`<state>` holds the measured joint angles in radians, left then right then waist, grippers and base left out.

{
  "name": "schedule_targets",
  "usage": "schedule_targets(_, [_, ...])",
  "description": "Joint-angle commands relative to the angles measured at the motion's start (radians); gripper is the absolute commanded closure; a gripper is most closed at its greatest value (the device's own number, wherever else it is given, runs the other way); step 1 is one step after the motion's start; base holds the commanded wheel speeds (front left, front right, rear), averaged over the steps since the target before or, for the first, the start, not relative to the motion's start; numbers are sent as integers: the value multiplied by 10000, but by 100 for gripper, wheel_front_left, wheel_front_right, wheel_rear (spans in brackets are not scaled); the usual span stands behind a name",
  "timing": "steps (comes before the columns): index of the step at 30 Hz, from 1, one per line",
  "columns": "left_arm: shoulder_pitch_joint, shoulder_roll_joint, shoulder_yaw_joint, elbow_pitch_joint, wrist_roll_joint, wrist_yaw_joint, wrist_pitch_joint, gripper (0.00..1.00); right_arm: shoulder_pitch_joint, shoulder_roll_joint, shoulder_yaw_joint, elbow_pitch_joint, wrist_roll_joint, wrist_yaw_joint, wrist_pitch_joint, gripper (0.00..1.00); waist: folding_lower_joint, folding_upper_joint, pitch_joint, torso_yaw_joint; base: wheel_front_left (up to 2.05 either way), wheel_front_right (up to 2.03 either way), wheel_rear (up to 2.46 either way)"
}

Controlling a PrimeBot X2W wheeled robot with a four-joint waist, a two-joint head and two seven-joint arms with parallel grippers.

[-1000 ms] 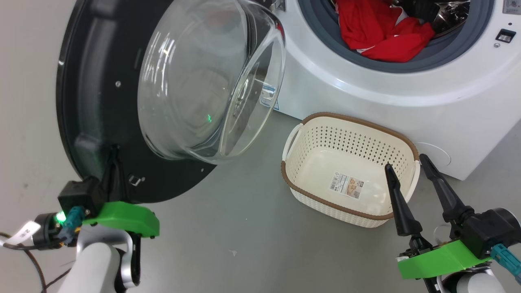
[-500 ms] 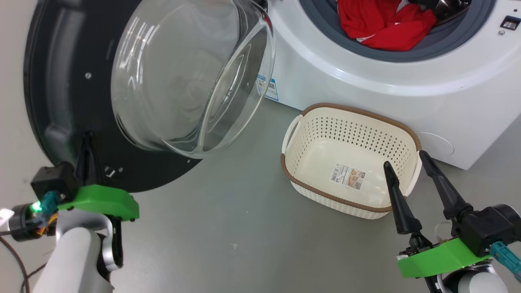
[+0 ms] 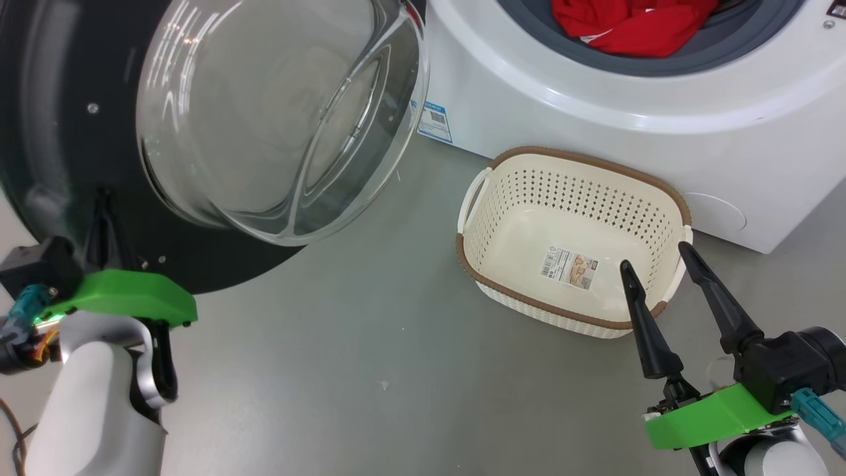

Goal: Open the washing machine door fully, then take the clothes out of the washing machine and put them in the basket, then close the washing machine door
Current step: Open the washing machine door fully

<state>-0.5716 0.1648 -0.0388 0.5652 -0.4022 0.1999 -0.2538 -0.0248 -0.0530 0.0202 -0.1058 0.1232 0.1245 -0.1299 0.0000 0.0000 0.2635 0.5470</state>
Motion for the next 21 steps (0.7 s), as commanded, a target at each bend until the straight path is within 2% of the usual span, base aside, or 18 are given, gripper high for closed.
schedule_targets(1, [-433,447,549,-114,98,-78,-79,100,-363,28,315,-354,-89,62,52,0,0,0,47,-19,0,0,0])
schedule_targets(12, [-792,343,1493,452,575,-455,-79,100,-456,28,370,-568,-244,62,245,0,0,0,232,-126,0,0,0])
schedule_targets(21, [-1178,496,1942,1056,1054,-742,-79,100,-550,28,382,-621,-281,62,299,0,0,0,321,-205,0,0,0])
